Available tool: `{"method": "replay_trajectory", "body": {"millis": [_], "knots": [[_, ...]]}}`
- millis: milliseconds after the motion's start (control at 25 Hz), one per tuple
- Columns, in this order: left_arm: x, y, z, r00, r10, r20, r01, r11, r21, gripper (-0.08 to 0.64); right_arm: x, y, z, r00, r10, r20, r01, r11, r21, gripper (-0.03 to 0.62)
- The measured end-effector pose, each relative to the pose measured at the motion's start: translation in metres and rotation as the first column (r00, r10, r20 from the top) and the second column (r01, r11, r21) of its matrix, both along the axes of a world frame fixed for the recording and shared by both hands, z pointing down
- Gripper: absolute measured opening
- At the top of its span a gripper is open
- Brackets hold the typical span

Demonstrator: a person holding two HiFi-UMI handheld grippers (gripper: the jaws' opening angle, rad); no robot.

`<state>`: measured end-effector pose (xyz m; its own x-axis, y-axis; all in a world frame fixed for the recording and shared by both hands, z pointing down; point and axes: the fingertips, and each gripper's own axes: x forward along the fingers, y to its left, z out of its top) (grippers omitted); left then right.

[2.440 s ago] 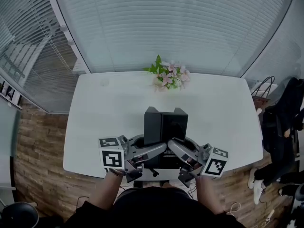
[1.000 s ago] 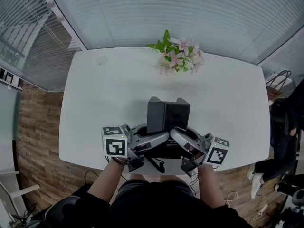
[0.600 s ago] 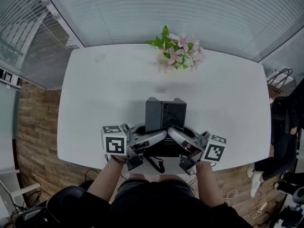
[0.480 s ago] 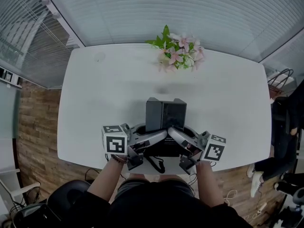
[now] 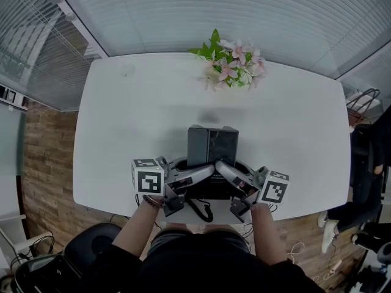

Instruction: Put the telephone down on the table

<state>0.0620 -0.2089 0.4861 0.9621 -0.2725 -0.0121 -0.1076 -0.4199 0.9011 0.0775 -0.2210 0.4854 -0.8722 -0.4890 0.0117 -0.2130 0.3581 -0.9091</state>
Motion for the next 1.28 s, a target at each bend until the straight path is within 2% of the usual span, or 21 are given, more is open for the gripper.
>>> {"method": "replay_trajectory", "body": {"millis": [720,840,1000,1280], "knots": [[0.003,-0.006,0.019,1.0,-0.001,0.009,0.001,0.995,-0.104,0.187,0.002,-0.006,0.022,1.0,0.007,0.003,-0.007,0.995,-0.1,0.167],[0.002,-0.006,0.022,1.0,-0.004,0.014,0.006,0.993,-0.122,0.187,-0.002,-0.004,0.02,0.999,0.003,0.045,0.003,0.992,-0.129,0.167],[0.003,-0.007,0.022,1.0,-0.005,0.015,0.007,0.992,-0.126,0.187,0.001,-0.005,0.022,1.0,0.007,0.028,-0.003,0.992,-0.128,0.167],[0.004,-0.006,0.026,1.0,0.0,0.026,0.004,0.991,-0.132,0.187,-0.004,-0.004,0.021,0.998,-0.005,0.068,0.015,0.989,-0.146,0.167]]}}
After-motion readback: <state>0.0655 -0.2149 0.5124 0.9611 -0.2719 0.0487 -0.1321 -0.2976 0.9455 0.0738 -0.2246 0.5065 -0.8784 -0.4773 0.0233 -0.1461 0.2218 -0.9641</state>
